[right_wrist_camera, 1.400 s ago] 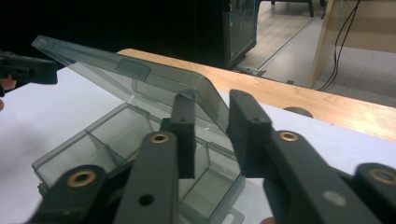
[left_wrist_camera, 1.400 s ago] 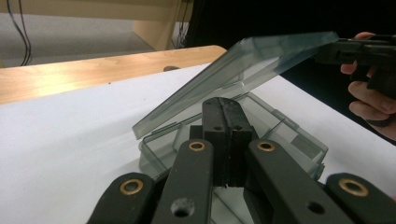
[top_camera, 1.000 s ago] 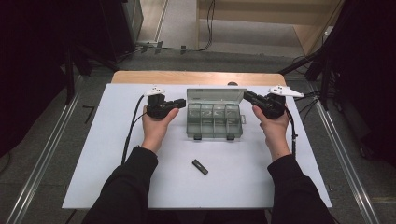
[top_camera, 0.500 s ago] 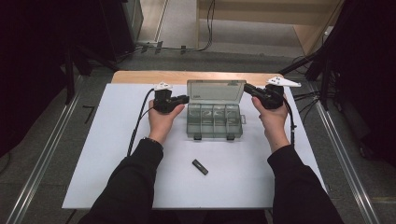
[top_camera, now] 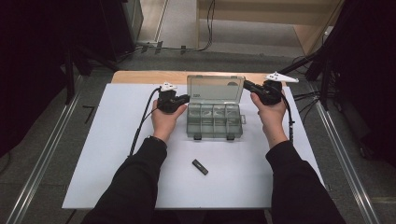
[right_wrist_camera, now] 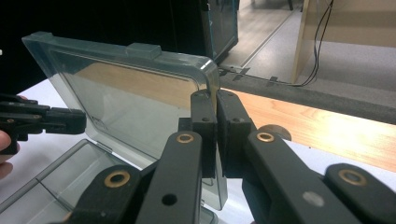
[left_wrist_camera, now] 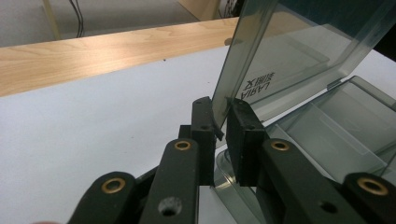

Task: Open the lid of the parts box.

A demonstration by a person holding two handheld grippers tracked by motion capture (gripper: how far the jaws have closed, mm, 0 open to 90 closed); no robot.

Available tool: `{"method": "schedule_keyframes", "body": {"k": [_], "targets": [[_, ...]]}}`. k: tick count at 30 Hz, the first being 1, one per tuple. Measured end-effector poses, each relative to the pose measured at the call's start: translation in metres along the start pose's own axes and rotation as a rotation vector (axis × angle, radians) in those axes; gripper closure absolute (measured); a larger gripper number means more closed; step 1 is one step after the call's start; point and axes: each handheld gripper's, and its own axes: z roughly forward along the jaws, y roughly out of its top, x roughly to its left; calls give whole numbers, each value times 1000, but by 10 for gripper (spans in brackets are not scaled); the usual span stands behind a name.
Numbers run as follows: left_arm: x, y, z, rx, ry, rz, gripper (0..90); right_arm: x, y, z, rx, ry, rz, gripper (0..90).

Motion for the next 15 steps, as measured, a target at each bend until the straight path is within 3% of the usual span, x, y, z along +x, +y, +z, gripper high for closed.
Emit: {"method": "schedule_keyframes", "body": {"k": [5,9,15], "targets": [[-2,2,0,3,18,9,831,0,-3,2,-6,-30,-41,796],[-1,2,1,1,19,-10,832,-7,-12,6,-23,-7,26,764],[2,1,2,-3,5,-37,832,-8,-31,16,38,-23,40,755]]}}
